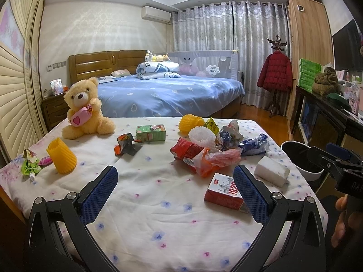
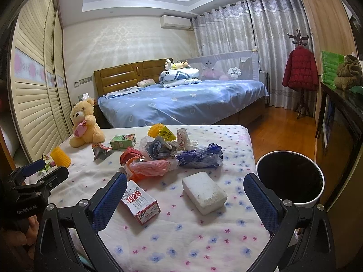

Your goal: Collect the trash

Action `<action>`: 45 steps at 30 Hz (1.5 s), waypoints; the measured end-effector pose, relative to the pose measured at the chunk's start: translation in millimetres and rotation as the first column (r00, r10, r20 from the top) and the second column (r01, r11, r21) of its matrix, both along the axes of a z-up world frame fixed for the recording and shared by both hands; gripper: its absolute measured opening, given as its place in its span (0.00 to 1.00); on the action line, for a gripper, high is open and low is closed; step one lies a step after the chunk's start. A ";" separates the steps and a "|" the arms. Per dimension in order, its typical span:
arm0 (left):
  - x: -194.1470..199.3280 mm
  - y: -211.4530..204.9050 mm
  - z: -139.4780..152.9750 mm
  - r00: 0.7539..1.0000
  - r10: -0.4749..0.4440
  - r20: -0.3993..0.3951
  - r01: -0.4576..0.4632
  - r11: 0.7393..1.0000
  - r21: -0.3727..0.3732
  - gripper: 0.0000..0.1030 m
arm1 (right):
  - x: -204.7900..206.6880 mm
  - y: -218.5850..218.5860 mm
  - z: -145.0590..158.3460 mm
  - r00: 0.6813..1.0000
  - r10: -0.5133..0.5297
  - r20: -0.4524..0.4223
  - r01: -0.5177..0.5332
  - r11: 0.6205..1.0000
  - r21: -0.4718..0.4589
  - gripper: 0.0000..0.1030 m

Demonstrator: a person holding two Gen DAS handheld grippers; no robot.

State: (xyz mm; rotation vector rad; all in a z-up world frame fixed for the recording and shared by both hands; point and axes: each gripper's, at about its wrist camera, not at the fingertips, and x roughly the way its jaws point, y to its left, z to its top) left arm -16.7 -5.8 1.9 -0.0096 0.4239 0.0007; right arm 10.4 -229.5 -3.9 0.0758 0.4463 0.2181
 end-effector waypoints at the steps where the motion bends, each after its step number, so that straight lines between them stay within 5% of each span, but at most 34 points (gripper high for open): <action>1: -0.2 0.5 -0.1 1.000 0.000 -0.001 0.000 1.000 0.001 1.00 | 0.0 0.0 0.0 1.000 0.000 -0.001 0.000 1.000 0.000 1.00; 17: 6.5 -8.6 -8.7 0.999 -0.017 -0.035 0.016 1.000 -0.010 1.00 | 6.5 -9.9 -1.9 1.000 -0.004 -0.021 0.004 1.000 0.011 1.00; 33: 48.2 -75.9 -66.2 0.952 -0.160 -0.261 0.168 0.986 0.007 1.00 | 58.1 -43.4 -57.4 0.961 0.072 -0.265 -0.069 0.997 0.022 0.99; 39: 68.7 -85.7 -84.6 0.937 -0.101 -0.335 0.128 0.990 0.060 1.00 | 63.7 -52.8 -63.3 0.954 0.066 -0.291 -0.057 0.998 0.039 0.99; 45: 72.1 -49.7 -83.9 0.940 0.001 -0.342 0.025 0.997 0.071 1.00 | 72.7 -47.3 -72.4 0.946 0.090 -0.313 -0.079 0.996 0.048 0.99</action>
